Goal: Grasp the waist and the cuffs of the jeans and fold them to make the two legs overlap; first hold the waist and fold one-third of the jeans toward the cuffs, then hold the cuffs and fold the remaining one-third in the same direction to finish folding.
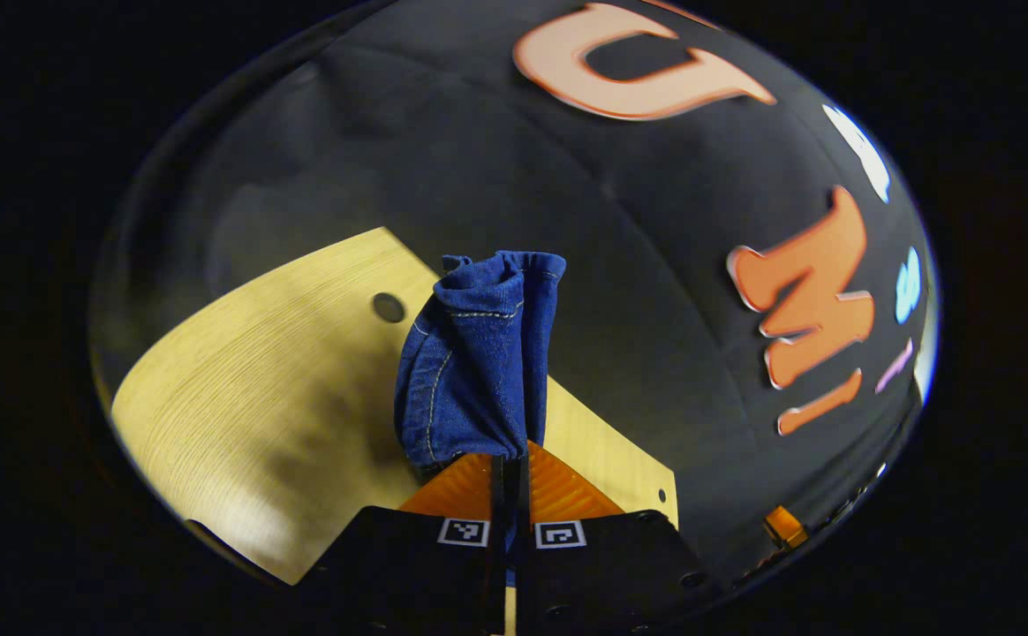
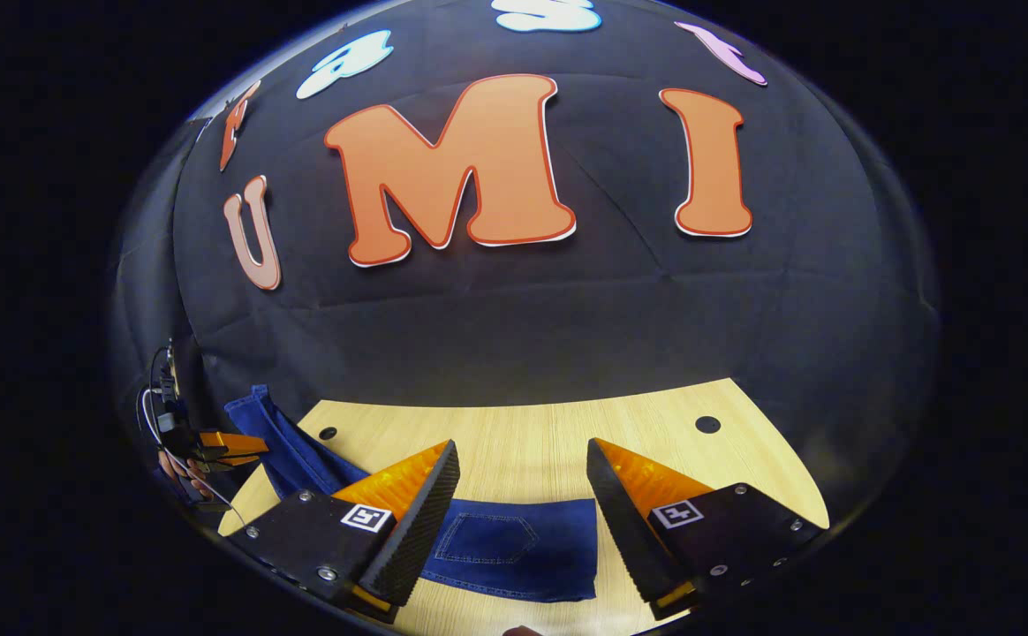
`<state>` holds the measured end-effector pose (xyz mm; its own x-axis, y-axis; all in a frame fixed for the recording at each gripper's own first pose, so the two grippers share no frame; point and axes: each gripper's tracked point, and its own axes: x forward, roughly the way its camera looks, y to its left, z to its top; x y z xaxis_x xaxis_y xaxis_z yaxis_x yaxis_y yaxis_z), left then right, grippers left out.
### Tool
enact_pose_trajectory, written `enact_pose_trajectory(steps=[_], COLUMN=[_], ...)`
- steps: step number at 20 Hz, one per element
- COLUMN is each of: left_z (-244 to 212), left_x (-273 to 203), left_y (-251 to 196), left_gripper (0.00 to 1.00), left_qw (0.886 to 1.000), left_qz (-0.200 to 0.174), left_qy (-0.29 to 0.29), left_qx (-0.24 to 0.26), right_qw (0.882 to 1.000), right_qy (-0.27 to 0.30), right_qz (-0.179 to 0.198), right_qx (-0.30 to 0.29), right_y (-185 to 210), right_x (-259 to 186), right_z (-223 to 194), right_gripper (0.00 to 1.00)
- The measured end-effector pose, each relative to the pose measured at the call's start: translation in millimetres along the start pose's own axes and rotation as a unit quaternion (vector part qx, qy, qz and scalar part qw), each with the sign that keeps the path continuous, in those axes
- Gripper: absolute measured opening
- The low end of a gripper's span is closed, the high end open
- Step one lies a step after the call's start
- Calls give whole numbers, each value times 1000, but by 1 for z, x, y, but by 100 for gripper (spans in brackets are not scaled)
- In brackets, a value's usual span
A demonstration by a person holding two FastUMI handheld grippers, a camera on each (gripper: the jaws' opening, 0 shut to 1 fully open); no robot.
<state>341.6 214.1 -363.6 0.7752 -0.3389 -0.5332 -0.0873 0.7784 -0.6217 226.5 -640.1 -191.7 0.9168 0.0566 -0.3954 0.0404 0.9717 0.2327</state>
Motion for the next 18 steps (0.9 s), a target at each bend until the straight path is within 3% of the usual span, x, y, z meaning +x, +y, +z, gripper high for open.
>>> enact_pose_trajectory(steps=[4, 6, 9, 12, 18], left_z=[-31, -55, -98, -153, -269], left_x=[14, 28, 50, 83, 116], left_y=[-110, -160, -204, -230, -236], left_gripper=[5, 5, 4, 4, 7], left_qw=[992, 983, 965, 948, 899], left_qz=[-34, -55, -54, -49, 9], left_qy=[16, 36, 59, 98, 160], left_qx=[120, 170, 250, 299, 408], right_qw=[1000, 1000, 1000, 999, 998], right_qy=[-9, -15, -16, -18, -8], right_qz=[1, 3, 0, -5, -14], right_qx=[6, 14, 27, 32, 57], right_y=[-20, -30, -49, -68, -109], right_x=[-9, -15, -25, -35, -50], right_z=[1, 3, -2, -8, -21], right_gripper=[92, 92, 92, 92, 92])
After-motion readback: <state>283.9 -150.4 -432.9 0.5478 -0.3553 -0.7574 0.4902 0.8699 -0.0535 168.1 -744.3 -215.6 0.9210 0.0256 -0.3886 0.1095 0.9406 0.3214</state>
